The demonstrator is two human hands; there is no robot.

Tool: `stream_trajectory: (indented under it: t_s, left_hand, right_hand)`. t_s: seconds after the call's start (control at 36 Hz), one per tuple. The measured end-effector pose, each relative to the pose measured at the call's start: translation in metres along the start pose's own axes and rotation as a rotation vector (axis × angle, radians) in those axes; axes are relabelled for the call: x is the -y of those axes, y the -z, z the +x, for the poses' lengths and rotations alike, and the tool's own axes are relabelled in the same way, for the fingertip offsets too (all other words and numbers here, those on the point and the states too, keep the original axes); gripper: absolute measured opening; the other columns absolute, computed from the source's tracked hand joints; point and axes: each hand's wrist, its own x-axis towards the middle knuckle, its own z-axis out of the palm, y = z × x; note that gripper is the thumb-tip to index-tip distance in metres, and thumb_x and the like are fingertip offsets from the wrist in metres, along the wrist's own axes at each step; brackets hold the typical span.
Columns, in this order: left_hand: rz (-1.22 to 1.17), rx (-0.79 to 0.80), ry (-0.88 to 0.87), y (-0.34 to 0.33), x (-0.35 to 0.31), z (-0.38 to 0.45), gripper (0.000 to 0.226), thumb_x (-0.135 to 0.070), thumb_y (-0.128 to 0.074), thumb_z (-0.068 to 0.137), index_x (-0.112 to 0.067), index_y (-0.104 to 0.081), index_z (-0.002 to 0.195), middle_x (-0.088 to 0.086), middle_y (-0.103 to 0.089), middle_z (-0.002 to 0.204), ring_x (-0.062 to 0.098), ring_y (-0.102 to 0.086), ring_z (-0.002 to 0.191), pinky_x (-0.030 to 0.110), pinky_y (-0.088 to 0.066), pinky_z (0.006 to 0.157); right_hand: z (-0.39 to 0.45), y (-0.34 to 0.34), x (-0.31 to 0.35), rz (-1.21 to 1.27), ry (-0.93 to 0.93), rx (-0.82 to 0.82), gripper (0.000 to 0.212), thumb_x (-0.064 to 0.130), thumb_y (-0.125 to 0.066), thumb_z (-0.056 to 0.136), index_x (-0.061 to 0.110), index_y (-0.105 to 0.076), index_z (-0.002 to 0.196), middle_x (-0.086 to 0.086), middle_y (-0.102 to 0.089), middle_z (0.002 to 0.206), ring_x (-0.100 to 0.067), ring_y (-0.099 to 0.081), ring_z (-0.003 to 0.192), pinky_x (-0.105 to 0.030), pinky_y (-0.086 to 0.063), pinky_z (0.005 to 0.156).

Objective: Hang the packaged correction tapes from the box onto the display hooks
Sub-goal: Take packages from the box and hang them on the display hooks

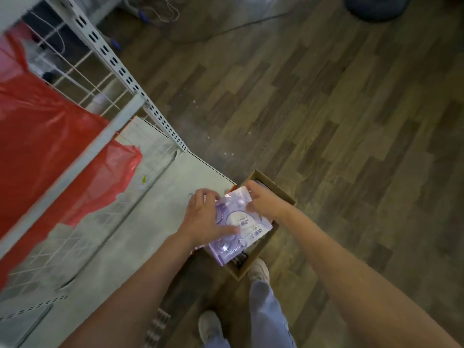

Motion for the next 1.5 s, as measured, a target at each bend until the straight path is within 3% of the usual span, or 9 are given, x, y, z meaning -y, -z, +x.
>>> stream_trajectory:
  t_s: [0.11,0.19,0.31,0.72,1.03,1.17,1.31,1.42,1.5]
  left_hand:
    - [-0.259,0.042,0.088,0.037,-0.008,-0.02,0.1,-0.045,-0.088,0.058,-0.02,-0.03,0.136,0.002,-0.045,0.127,0.02,-0.05,0.114,0.034,-0.045,0.092]
    - [-0.373,0.138,0.131,0.06,-0.008,-0.041,0.055,-0.033,-0.085,0.067,-0.019,-0.051,0.107,-0.005,-0.059,0.097,0.013,-0.058,0.086,0.02,-0.044,0.066]
    - [-0.583,0.172,0.146,0.081,0.005,-0.076,0.044,-0.022,-0.085,0.067,-0.011,-0.068,0.105,-0.001,-0.074,0.094,0.017,-0.07,0.089,0.027,-0.056,0.081]
    - [-0.643,-0.192,-0.08,0.196,0.059,-0.291,0.031,-0.01,-0.085,0.067,-0.011,-0.068,0.093,-0.001,-0.072,0.083,0.011,-0.065,0.072,0.023,-0.054,0.07]
    - [-0.717,-0.487,-0.216,0.252,0.089,-0.386,0.027,-0.008,-0.084,0.067,-0.018,-0.06,0.077,-0.012,-0.065,0.069,-0.006,-0.059,0.056,0.01,-0.043,0.051]
    - [-1.03,-0.704,-0.198,0.271,0.105,-0.405,0.054,-0.03,-0.092,0.049,-0.004,-0.068,0.089,0.007,-0.073,0.087,0.021,-0.068,0.077,0.034,-0.056,0.07]
    - [-1.192,-0.85,-0.193,0.275,0.104,-0.42,0.014,-0.011,-0.079,0.073,-0.013,-0.066,0.079,0.005,-0.07,0.079,0.017,-0.065,0.07,0.028,-0.054,0.068]
    - [-1.26,-0.849,-0.14,0.271,0.117,-0.428,0.052,-0.028,-0.084,0.066,0.006,-0.063,0.1,0.018,-0.071,0.095,0.029,-0.068,0.087,0.039,-0.055,0.081]
    - [-1.257,-0.823,-0.121,0.267,0.123,-0.435,0.025,-0.018,-0.077,0.077,-0.001,-0.062,0.089,0.011,-0.07,0.085,0.019,-0.067,0.073,0.026,-0.054,0.064]
  right_hand:
    - [-0.018,0.0,0.032,0.091,0.124,-0.005,0.047,-0.02,-0.042,0.079,0.019,-0.055,0.102,-0.015,-0.061,0.101,-0.026,-0.06,0.09,-0.038,-0.049,0.076]
    - [-0.036,-0.004,0.055,0.086,0.187,-0.068,0.044,-0.017,-0.048,0.084,0.005,-0.058,0.12,-0.004,-0.061,0.107,-0.004,-0.057,0.079,-0.012,-0.048,0.066]
    - [-0.063,-0.023,0.083,0.094,0.236,-0.142,0.034,-0.006,-0.054,0.088,0.017,-0.063,0.11,-0.008,-0.065,0.12,-0.021,-0.065,0.087,-0.043,-0.058,0.071]
    - [-0.183,-0.16,0.235,0.468,0.416,-0.289,0.011,0.015,-0.06,0.093,0.01,-0.066,0.085,0.004,-0.06,0.057,-0.009,-0.054,0.049,-0.017,-0.042,0.042]
    - [-0.245,-0.215,0.325,0.443,0.571,-0.304,0.018,0.024,-0.057,0.094,0.009,-0.068,0.093,0.002,-0.063,0.071,-0.012,-0.058,0.066,-0.025,-0.048,0.06]
    - [-0.265,-0.238,0.336,0.345,0.626,-0.163,0.023,0.036,-0.057,0.093,0.014,-0.061,0.09,0.0,-0.061,0.068,-0.014,-0.055,0.057,-0.022,-0.046,0.053]
    - [-0.273,-0.27,0.338,0.175,0.628,0.053,0.068,0.057,-0.069,0.078,0.006,-0.06,0.122,-0.008,-0.068,0.118,-0.028,-0.064,0.11,-0.047,-0.048,0.099]
    - [-0.284,-0.287,0.339,0.077,0.732,0.141,0.022,0.031,-0.064,0.088,0.024,-0.065,0.109,0.001,-0.073,0.099,-0.019,-0.069,0.089,-0.037,-0.054,0.084]
    - [-0.289,-0.293,0.336,0.037,0.78,0.144,0.021,0.024,-0.064,0.091,0.027,-0.061,0.111,0.008,-0.073,0.093,-0.015,-0.067,0.084,-0.029,-0.057,0.077]
